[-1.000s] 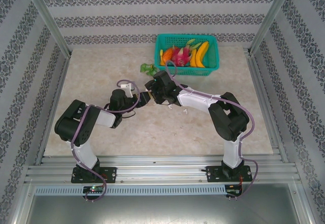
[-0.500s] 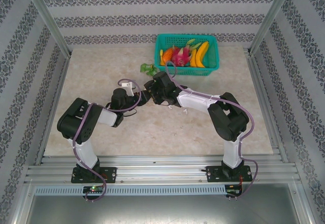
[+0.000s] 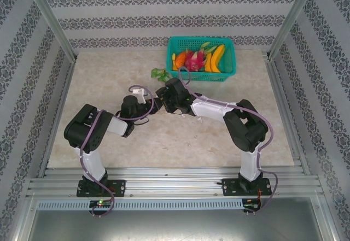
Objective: Insert the wireless bluetooth earbuds into the charging case
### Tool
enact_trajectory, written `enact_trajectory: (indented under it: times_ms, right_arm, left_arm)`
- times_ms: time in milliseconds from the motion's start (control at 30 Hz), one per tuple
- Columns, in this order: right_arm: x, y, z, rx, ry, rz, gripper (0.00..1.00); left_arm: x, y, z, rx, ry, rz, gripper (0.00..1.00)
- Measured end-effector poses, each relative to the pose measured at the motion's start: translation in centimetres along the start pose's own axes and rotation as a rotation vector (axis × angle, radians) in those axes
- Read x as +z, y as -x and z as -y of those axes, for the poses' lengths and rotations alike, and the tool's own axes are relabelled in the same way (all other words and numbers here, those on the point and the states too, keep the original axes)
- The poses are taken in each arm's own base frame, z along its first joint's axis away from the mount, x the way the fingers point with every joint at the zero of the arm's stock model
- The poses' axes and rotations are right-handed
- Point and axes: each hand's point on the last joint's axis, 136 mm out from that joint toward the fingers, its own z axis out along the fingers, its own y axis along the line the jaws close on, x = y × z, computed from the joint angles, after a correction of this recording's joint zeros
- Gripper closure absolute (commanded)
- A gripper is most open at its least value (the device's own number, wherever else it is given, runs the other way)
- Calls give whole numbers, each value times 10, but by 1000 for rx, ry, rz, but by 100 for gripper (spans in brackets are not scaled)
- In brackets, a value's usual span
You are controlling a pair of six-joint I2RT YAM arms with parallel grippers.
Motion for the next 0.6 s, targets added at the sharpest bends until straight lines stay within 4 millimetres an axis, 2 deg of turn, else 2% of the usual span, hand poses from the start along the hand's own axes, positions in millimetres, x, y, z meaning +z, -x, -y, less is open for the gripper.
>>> enact_trajectory:
  times_ms: [167, 300, 400, 500, 600]
  right_arm:
    - [0, 0, 0, 0, 3, 1, 51]
    - [-1, 1, 0, 1, 15, 3, 36]
    - [-4, 4, -1, 6, 28, 5, 29]
    - [-15, 11, -5, 4, 48, 10, 25]
    - [-35, 23, -17, -5, 90, 29, 25]
  left_arm:
    - [0, 0, 0, 0, 1, 3, 92]
    - [0, 0, 0, -3, -2, 1, 96]
    - [1, 1, 3, -1, -13, -1, 99]
    - [1, 2, 2, -8, -10, 1, 100]
    - [1, 0, 2, -10, -9, -7, 100]
